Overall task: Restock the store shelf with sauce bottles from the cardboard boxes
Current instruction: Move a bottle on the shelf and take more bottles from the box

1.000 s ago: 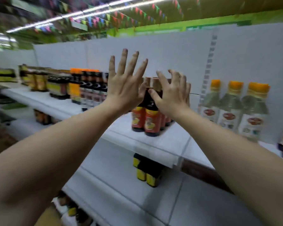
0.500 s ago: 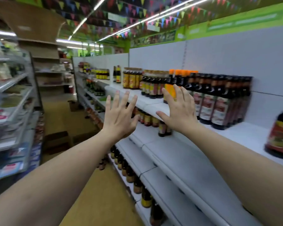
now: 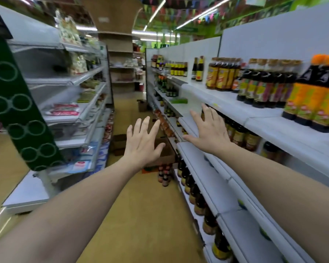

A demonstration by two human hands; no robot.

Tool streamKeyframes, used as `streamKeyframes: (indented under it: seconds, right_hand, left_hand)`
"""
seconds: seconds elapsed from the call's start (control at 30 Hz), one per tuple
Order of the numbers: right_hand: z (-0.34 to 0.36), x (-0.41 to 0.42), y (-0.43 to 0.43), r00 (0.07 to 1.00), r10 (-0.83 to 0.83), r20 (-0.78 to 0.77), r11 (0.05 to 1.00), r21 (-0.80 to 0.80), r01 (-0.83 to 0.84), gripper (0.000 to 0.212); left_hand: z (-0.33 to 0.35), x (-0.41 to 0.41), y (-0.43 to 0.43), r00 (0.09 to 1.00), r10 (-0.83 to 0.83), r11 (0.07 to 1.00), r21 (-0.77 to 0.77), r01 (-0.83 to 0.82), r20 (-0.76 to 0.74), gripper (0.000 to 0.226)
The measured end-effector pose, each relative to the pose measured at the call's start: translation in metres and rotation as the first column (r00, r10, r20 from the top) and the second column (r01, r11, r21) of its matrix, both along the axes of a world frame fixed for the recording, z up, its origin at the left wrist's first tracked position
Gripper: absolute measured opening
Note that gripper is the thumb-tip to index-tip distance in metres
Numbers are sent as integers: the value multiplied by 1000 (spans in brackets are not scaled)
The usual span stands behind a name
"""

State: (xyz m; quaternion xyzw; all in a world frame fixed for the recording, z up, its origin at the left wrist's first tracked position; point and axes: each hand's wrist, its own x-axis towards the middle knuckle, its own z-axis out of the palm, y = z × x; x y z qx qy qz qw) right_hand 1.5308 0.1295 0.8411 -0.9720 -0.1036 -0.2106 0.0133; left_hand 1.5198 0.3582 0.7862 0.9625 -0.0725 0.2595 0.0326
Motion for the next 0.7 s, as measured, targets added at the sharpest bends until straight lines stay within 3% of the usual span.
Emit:
streamKeyframes:
  seconds: [0.13,0.4,0.7]
  right_hand:
    - [-16,89,13,997,58,-51,998,36,-56,96]
    - [-44,244,33,978,129,-166,984,140,-106,96]
    - [-81,409,77,969,128,-209,982,160,-95,98]
  left_hand:
    - [-14,67,11,996,76,986,-145,-83,-53,78]
    - [-27,200,29,977,162,966,-180,-186,-141,79]
    - [-53,387,57,979,100,963,-229,-141,-180,82]
